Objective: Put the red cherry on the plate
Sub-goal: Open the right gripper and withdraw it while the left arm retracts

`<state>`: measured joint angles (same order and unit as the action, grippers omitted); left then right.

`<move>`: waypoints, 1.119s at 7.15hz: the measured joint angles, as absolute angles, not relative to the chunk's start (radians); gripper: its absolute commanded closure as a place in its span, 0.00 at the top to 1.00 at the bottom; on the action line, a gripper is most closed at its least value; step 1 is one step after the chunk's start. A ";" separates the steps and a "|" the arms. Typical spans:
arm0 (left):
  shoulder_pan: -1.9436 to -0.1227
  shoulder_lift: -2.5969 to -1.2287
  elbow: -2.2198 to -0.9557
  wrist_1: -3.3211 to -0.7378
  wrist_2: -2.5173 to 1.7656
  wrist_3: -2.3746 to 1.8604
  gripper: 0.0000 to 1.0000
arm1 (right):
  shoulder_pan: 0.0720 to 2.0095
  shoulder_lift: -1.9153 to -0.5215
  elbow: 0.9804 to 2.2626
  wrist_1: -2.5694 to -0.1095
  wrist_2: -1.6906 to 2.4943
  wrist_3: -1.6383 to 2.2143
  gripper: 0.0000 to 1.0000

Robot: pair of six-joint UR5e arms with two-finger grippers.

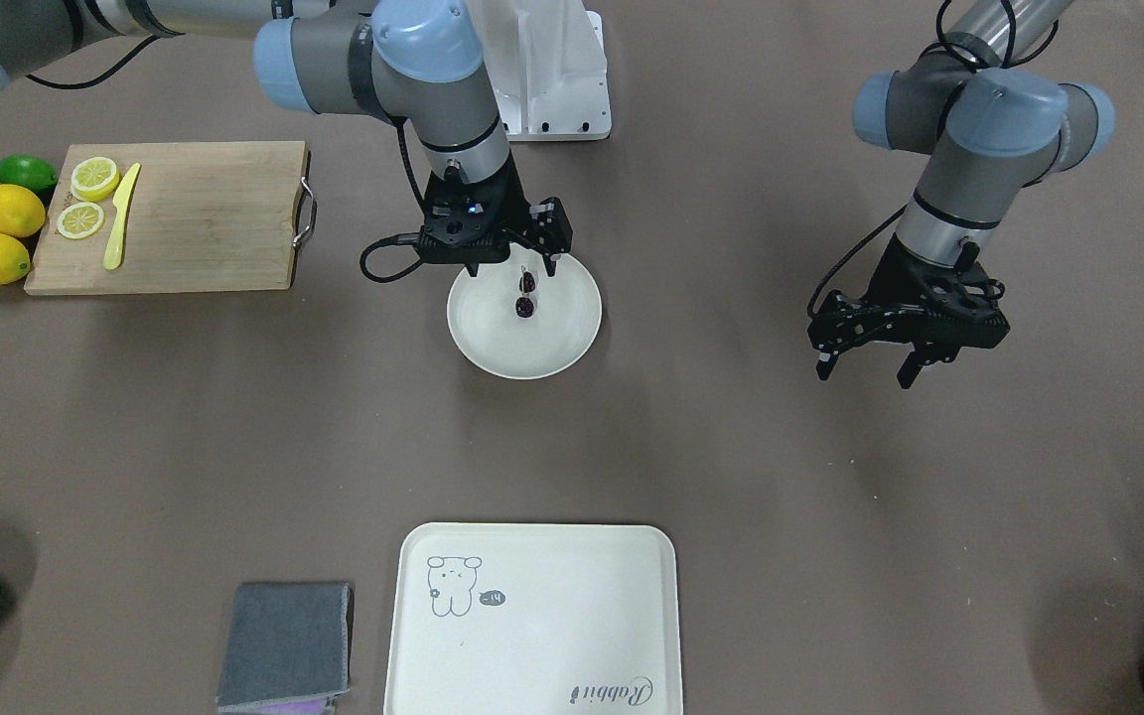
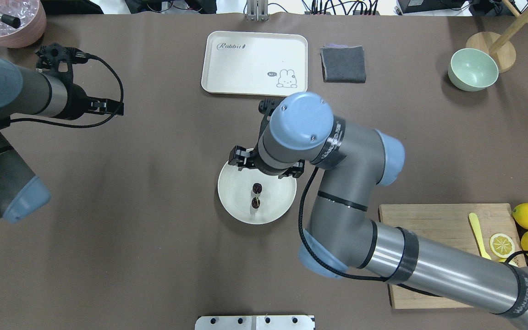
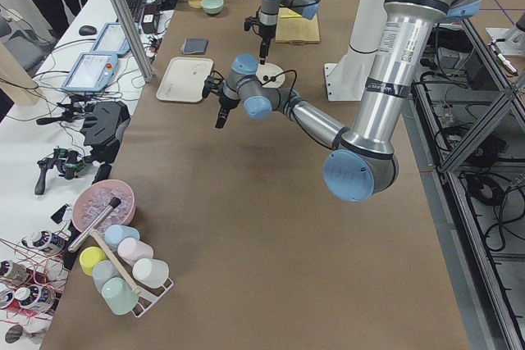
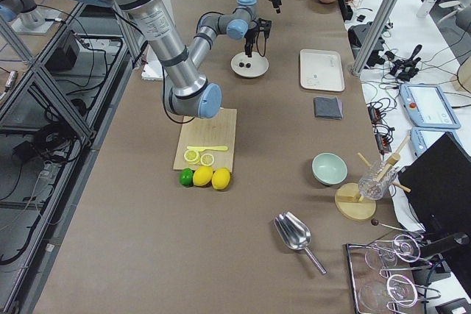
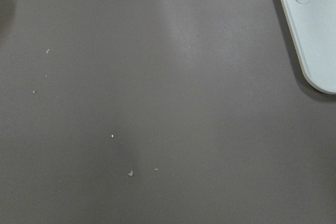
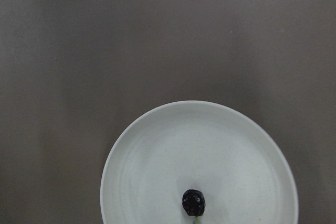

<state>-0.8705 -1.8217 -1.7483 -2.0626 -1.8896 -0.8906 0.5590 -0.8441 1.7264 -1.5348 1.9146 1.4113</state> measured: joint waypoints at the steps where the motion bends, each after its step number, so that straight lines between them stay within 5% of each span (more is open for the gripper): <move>1: -0.911 -1.776 -1.769 -2.059 -1.939 -0.808 0.98 | 0.650 -0.866 1.773 -1.625 1.987 1.337 1.00; 5: -1.275 -1.656 -1.806 -1.839 -2.138 -0.285 0.98 | 1.082 -1.229 1.880 -1.817 2.174 0.573 1.00; 8: -1.510 -1.627 -1.714 -1.668 -2.269 -0.038 0.98 | 1.434 -1.463 1.726 -1.756 2.279 0.110 1.00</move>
<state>-1.5096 -1.6272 -1.7138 -1.6678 -2.2692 -0.0383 1.4344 -1.4632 1.7259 -1.7557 2.2785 0.1100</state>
